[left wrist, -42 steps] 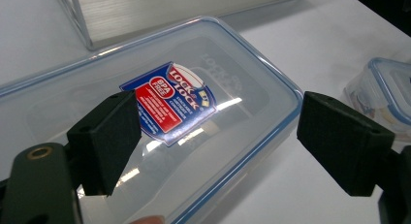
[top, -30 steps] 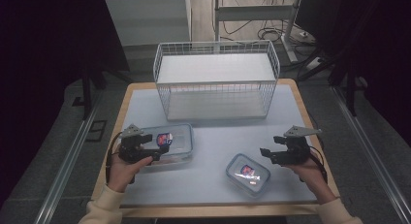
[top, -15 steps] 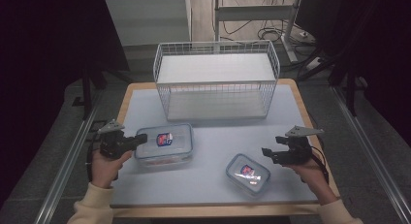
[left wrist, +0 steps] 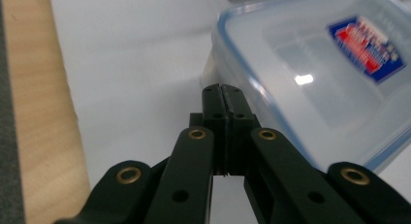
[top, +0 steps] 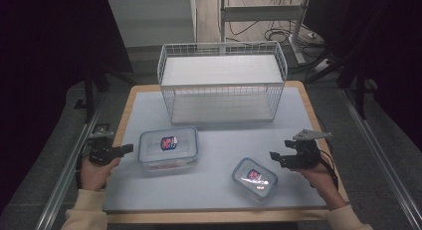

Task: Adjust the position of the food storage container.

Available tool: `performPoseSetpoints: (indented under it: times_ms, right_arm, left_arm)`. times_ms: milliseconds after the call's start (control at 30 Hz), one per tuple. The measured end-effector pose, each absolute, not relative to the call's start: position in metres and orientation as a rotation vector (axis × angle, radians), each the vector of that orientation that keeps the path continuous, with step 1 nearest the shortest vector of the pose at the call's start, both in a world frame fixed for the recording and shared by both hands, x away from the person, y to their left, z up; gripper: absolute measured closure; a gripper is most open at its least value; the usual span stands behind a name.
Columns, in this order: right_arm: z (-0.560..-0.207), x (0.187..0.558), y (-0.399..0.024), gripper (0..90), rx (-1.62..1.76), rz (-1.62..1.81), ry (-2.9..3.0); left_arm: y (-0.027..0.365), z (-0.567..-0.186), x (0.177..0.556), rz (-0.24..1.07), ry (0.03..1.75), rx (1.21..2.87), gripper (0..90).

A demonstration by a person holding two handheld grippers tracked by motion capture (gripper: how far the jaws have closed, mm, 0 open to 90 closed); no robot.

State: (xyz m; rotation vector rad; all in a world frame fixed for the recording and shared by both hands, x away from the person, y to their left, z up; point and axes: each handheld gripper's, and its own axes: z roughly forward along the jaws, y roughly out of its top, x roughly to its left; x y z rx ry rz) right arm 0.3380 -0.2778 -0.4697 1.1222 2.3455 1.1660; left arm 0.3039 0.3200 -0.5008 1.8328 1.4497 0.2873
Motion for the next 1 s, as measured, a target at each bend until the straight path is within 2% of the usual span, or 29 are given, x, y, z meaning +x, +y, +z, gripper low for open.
performPoseSetpoints:
  times_ms: [233, 600, 1000]
  right_arm:
    - [-0.471, 0.339, -0.278, 21.7, 1.13, 1.155, 2.346]
    - [-0.469, 0.339, -0.281, 21.7, 1.142, 1.156, 2.335]
    - [-0.466, 0.339, -0.282, 21.7, 1.142, 1.17, 2.335]
  left_arm:
    - [0.312, -0.514, 0.309, 0.204, 1.427, 1.869, 90.0]
    - [0.305, -0.521, 0.316, 0.184, 1.431, 1.872, 90.0]
    - [0.277, -0.519, 0.327, 0.162, 1.389, 1.905, 90.0]
